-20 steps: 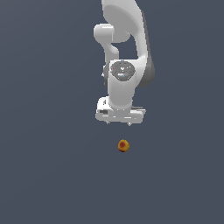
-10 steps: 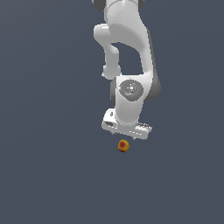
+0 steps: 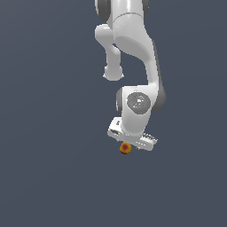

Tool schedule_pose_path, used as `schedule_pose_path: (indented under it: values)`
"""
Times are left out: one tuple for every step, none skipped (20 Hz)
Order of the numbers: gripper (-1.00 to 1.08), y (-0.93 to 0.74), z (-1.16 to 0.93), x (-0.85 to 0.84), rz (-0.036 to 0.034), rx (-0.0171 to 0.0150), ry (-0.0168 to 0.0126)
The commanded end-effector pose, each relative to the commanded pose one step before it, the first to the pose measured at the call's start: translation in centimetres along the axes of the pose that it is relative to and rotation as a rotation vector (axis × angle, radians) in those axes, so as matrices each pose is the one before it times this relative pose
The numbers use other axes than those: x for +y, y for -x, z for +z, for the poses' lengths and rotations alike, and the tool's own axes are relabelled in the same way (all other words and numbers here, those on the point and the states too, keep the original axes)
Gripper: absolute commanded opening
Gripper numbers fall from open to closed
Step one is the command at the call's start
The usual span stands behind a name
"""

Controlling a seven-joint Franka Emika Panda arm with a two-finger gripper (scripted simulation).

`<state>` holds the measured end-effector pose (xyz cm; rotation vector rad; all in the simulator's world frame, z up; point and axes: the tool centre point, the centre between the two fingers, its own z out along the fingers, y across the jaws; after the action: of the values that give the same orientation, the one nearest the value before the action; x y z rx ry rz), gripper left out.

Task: Pick up the object and move it to a goal position.

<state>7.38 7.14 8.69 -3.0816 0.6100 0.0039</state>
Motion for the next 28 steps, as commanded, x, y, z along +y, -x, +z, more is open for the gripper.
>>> schedule_pose_path:
  values:
    - [1.0, -0.177, 0.242, -0.239, 0.01244, 0.00216, -0.0003]
    - [1.0, -0.023, 0.041, -0.032, 0.00181, 0.00022, -0.00001]
    - [1.0, -0.01, 0.013, -0.006, 0.00069, 0.00008, 0.0]
    - [1.0, 0.082, -0.041, 0.05, -0.00431, -0.00116, 0.00029]
    - [1.0, 0.001, 0.041, -0.002, 0.0, 0.0, 0.0]
    - [1.0, 0.003, 0.122, -0.007, 0.0, 0.0, 0.0]
    - [1.0, 0.006, 0.203, -0.011, 0.0, 0.0, 0.0]
    - [1.0, -0.012, 0.271, 0.026, 0.00067, 0.00017, -0.00005]
    - [1.0, 0.013, 0.362, -0.018, 0.0, 0.0, 0.0]
    - [1.0, -0.004, 0.429, 0.02, 0.00067, 0.00017, -0.00005]
    - [1.0, 0.022, 0.518, -0.024, 0.0, 0.0, 0.0]
    - [1.0, -0.003, 0.576, 0.032, 0.00094, 0.00024, -0.00006]
    - [1.0, 0.03, 0.63, -0.027, 0.0, 0.0, 0.0]
    - [1.0, -0.005, 0.535, 0.034, 0.00094, 0.00024, -0.00006]
    - [1.0, 0.019, 0.463, -0.022, 0.0, 0.0, 0.0]
    - [1.0, -0.011, 0.363, 0.02, 0.00067, 0.00017, -0.00004]
    - [1.0, 0.0, 0.287, -0.02, 0.0, 0.0, 0.0]
    - [1.0, -0.011, 0.199, -0.02, 0.0, 0.0, 0.0]
    - [1.0, -0.045, 0.097, 0.02, 0.00066, 0.00019, -0.00005]
    - [1.0, -0.035, 0.023, -0.02, 0.0, 0.0, 0.0]
    - [1.0, -0.038, -0.046, -0.017, 0.0, 0.0, 0.0]
    - [1.0, -0.013, -0.026, -0.005, 0.0, 0.0, 0.0]
    - [-1.0, 0.0, 0.0, 0.0, 0.0, 0.0, 0.0]
    - [-1.0, 0.0, 0.0, 0.0, 0.0, 0.0, 0.0]
    - [-1.0, 0.0, 0.0, 0.0, 0.0, 0.0, 0.0]
    - [-1.0, 0.0, 0.0, 0.0, 0.0, 0.0, 0.0]
    - [-1.0, 0.0, 0.0, 0.0, 0.0, 0.0, 0.0]
    - [-1.0, 0.0, 0.0, 0.0, 0.0, 0.0, 0.0]
